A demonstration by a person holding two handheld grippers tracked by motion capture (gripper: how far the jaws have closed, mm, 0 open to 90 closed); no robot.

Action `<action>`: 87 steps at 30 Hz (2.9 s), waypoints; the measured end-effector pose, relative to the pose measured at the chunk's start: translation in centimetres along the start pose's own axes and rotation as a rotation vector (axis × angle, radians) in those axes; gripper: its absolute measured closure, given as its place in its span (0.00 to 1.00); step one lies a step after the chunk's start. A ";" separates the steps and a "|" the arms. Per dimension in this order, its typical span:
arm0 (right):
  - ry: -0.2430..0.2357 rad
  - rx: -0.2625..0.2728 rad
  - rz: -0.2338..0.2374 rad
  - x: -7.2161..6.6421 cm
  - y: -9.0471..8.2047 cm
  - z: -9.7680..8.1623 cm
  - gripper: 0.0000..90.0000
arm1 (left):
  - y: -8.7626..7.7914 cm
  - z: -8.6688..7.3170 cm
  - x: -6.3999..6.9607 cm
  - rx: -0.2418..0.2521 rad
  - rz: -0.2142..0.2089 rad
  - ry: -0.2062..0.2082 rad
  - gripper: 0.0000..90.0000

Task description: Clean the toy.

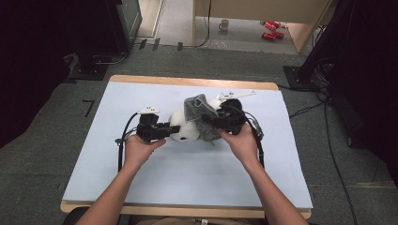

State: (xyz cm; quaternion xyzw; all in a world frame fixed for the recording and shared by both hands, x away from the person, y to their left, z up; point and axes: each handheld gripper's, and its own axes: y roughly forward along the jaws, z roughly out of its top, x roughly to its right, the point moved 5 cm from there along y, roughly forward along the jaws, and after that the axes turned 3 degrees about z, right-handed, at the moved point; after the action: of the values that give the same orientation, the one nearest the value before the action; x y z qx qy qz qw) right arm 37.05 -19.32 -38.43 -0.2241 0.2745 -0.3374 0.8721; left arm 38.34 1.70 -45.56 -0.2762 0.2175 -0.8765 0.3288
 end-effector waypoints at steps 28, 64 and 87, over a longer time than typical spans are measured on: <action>0.013 -0.045 -0.040 3.9 0.7 -1.9 0.86 | 0.1 0.4 0.2 -0.041 -0.002 -0.006 0.74; 0.116 -0.051 -0.046 4.1 -0.8 -3.8 0.85 | 0.4 1.0 0.1 0.014 -0.005 -0.061 0.73; 0.107 0.003 -0.048 6.8 -0.2 -3.1 0.85 | -1.4 -0.7 1.6 0.069 -0.015 0.048 0.53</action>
State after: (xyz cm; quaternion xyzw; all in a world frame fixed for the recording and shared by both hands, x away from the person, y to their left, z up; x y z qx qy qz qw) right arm 39.27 -24.95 -42.83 -0.2110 0.3148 -0.3699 0.8482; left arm 36.26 1.66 -44.72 -0.2453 0.1928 -0.8922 0.3266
